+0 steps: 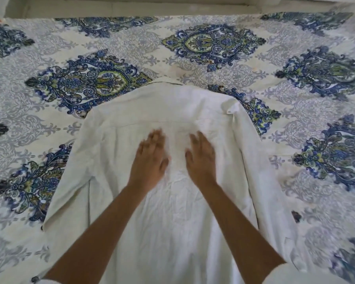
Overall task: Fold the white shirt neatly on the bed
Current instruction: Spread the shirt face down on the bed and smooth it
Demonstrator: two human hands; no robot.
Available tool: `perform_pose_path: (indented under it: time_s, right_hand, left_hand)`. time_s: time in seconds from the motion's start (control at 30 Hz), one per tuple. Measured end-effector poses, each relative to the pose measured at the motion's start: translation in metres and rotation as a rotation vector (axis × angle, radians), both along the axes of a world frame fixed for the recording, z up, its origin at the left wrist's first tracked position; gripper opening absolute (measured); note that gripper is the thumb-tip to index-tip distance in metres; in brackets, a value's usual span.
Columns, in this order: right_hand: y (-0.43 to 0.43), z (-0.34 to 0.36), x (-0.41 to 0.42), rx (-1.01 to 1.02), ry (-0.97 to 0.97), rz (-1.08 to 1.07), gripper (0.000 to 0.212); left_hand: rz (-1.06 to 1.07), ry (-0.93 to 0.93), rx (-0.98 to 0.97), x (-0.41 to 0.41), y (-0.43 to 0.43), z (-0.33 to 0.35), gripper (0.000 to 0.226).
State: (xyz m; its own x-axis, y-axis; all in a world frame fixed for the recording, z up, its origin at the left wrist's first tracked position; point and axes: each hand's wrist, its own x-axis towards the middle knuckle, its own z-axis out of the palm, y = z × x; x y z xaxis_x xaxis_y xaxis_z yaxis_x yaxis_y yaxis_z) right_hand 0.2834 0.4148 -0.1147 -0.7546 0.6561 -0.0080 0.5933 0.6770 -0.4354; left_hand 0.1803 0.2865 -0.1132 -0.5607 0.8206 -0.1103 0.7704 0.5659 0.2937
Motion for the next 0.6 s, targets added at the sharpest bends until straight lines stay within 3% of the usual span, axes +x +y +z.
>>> perform_pose_path:
  time_s: [0.1,0.2,0.37,0.5,0.6]
  right_hand:
    - [-0.007,-0.013,0.050,0.054,-0.114,-0.018,0.051]
    - [-0.001,-0.010,0.085,-0.038,-0.101,-0.258,0.057]
    - [-0.035,-0.007,0.121,-0.042,-0.058,-0.009,0.050]
    - [-0.051,0.019,0.176,-0.200,0.131,-0.252,0.055]
    - [-0.055,0.041,0.218,-0.142,0.170,-0.516,0.039]
  left_hand:
    - [0.044,0.040,-0.120,0.023,-0.025,-0.016,0.068]
    - [0.218,0.000,-0.156,0.034,-0.033,-0.010,0.074]
    - [-0.089,-0.001,-0.148,0.112,-0.015,-0.003,0.066]
    - [0.074,-0.029,-0.179,0.156,-0.030,-0.004,0.065]
    - [-0.045,-0.047,-0.167,0.187,-0.038,0.009,0.062]
